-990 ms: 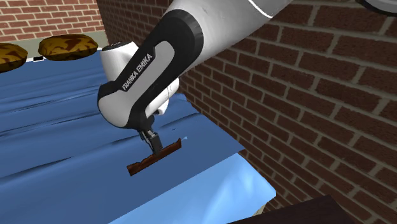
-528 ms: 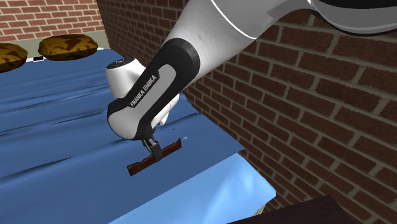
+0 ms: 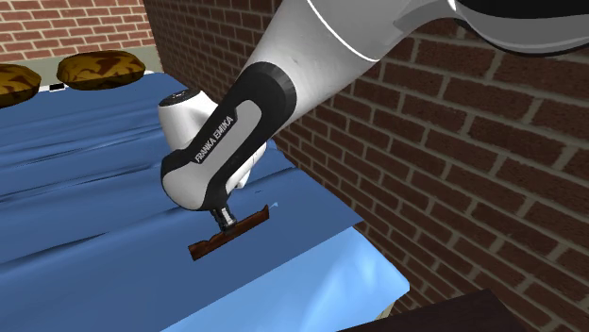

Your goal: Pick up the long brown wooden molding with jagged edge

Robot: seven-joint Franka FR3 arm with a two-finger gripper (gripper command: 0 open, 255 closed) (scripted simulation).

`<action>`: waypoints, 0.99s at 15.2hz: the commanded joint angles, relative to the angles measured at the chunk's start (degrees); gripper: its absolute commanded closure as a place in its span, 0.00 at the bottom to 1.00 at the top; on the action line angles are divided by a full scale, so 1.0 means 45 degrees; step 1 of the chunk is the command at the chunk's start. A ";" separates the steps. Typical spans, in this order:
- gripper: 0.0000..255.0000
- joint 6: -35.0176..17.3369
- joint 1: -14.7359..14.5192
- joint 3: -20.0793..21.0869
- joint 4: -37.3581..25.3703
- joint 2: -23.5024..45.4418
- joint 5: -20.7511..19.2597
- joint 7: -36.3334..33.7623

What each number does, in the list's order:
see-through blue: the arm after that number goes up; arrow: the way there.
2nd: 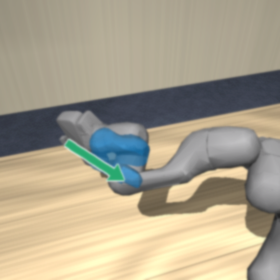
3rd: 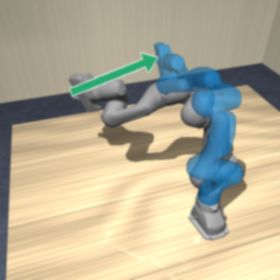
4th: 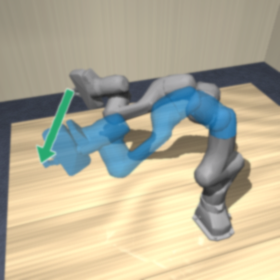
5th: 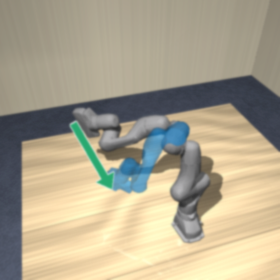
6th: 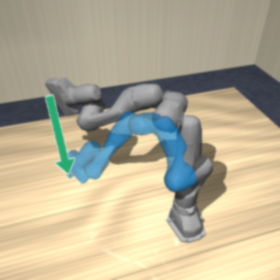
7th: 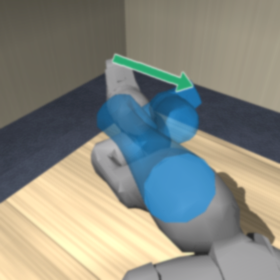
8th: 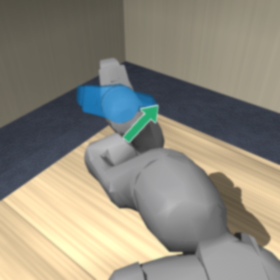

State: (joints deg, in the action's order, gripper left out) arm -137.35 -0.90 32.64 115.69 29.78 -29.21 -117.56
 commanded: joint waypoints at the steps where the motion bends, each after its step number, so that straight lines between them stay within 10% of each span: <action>1: 1.00 0.0000 0.0001 -0.0003 0.0003 0.0004 0.0000 -0.0001; 15: 1.00 0.1222 0.0619 0.0825 -0.0058 -0.1382 0.1211 0.0841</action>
State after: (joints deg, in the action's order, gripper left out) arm -132.34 1.58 36.03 115.40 24.19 -24.30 -114.18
